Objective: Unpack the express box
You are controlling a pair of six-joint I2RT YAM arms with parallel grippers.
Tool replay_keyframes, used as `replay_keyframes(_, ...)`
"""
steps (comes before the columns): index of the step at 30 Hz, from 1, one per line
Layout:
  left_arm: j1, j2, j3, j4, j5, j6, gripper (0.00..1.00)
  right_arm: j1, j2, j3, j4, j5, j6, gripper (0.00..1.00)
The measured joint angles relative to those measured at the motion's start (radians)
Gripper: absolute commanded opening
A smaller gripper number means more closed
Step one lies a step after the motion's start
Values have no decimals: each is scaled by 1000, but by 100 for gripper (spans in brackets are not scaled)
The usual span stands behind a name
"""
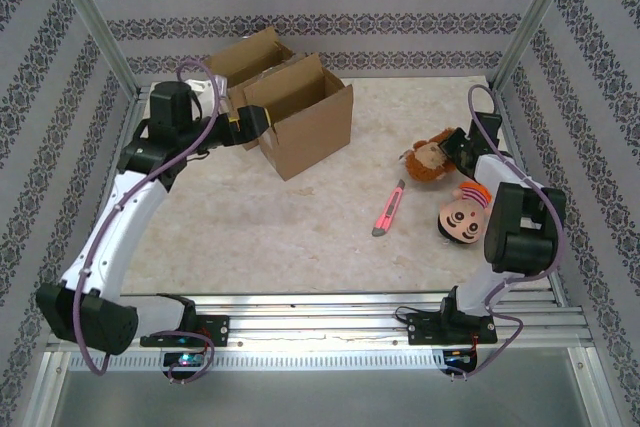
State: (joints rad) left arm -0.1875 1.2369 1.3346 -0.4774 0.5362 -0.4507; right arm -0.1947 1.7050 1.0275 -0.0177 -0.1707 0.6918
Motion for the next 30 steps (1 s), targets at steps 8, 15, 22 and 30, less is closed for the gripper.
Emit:
replay_keyframes(8,0,-76,-48,-29,-80,96,100,0,41,21,37,8,11,42)
replay_keyframes(15,0,-91,-139,-24,-143,150,100,0,43,31,37,17,-9,62)
replay_keyframes(22,27,-111,-226,24,-251,178,100,-6,32,30,15,17,-21,98)
replay_keyframes(30,56,-203,-419,189,-443,205,100,-6,-143,14,-62,71,-53,98)
